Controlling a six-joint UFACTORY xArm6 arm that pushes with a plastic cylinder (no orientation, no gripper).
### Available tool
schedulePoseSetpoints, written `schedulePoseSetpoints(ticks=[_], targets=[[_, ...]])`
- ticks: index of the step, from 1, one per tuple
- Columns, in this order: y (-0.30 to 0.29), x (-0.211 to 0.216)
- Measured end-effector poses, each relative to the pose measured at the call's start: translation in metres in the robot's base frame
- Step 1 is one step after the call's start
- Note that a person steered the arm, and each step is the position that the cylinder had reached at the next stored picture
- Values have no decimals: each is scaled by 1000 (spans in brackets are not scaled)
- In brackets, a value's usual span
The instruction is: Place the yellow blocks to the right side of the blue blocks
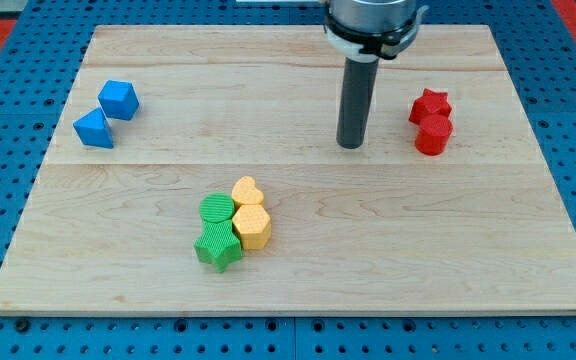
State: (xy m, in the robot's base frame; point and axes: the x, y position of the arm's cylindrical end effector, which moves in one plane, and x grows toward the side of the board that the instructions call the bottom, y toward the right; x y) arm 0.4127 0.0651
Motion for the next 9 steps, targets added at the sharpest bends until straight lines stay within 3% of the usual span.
schedulePoseSetpoints(ticks=[3, 6, 7, 8, 9], targets=[[0, 15], [-6, 72], [-22, 94], [-75, 124], [-143, 124]])
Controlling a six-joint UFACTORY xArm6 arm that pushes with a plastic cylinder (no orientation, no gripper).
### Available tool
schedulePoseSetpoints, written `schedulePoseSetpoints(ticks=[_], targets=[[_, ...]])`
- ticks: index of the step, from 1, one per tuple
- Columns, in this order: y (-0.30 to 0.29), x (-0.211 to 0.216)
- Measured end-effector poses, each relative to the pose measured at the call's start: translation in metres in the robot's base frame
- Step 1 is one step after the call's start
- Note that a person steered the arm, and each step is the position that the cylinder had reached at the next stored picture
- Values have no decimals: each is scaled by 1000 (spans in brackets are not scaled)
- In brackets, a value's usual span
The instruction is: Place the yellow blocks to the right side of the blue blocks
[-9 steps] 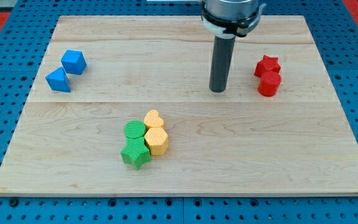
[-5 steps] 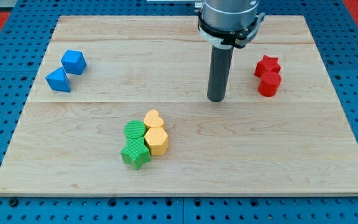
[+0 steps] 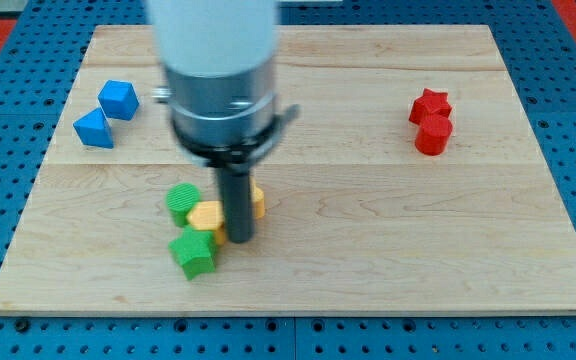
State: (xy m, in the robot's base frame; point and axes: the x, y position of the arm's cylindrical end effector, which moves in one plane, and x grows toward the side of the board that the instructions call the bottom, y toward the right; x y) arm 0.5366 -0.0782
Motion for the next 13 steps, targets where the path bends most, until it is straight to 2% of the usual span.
schedulePoseSetpoints(ticks=[1, 3, 4, 5, 6, 7, 8, 9, 10, 11, 12, 13], targets=[[-17, 2], [55, 11], [20, -38], [19, -95], [26, -96], [-49, -107], [-156, -66], [-151, -7], [-112, -6], [-42, -7], [-13, -8], [-2, -32]])
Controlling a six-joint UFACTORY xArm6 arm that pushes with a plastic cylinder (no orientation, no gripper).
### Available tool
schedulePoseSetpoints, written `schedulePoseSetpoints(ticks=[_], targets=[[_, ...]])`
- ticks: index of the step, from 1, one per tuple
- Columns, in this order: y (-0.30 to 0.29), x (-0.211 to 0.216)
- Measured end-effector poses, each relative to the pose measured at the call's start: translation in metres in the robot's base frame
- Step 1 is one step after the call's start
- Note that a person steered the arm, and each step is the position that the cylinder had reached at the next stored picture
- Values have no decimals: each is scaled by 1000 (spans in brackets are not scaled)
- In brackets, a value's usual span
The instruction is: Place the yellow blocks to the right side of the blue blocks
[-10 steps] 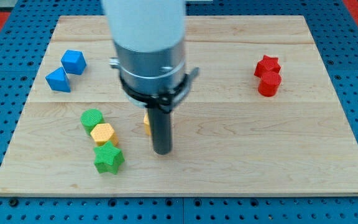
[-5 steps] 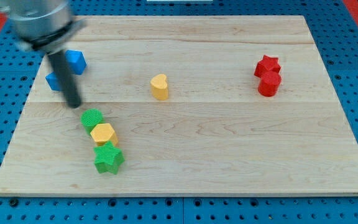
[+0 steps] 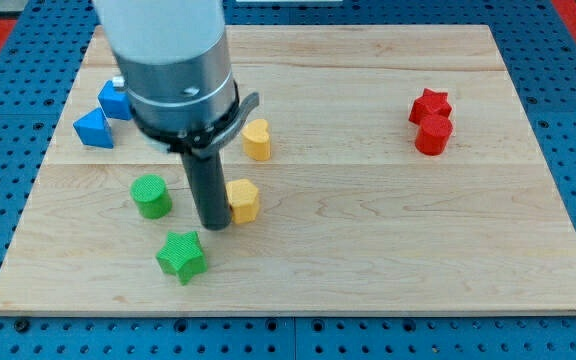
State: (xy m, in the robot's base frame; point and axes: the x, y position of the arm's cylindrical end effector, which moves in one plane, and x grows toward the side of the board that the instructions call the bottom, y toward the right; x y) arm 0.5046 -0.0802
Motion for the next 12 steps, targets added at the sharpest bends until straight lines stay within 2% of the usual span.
schedulePoseSetpoints(ticks=[1, 2, 3, 4, 5, 6, 7, 8, 9, 12], targets=[[-2, -47], [-20, -45], [-20, -12], [31, 27], [49, -35], [48, -124], [41, -119], [-9, -84], [-7, -77], [-117, -85]])
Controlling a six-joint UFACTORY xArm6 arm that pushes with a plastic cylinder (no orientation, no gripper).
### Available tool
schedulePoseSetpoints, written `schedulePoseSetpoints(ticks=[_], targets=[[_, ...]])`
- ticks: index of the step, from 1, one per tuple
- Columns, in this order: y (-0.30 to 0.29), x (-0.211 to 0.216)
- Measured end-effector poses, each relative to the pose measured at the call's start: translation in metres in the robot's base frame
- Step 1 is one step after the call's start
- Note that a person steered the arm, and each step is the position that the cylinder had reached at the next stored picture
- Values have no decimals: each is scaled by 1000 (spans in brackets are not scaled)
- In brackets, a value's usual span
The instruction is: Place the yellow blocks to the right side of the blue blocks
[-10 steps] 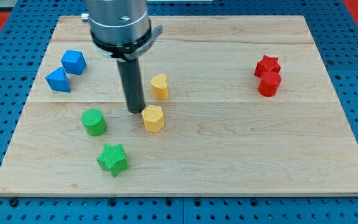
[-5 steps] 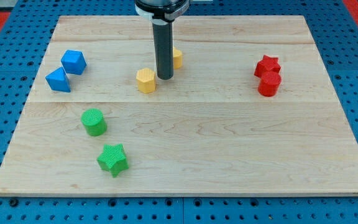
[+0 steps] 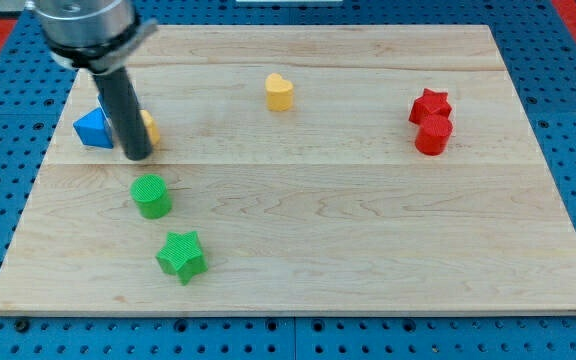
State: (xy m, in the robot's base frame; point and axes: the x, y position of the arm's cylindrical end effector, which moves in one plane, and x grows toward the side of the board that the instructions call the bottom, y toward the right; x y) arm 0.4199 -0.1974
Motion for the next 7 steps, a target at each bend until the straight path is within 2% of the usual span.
schedulePoseSetpoints(ticks=[1, 2, 5, 6, 7], targets=[[-30, -22], [-21, -36], [103, -49], [108, -45], [36, -3]])
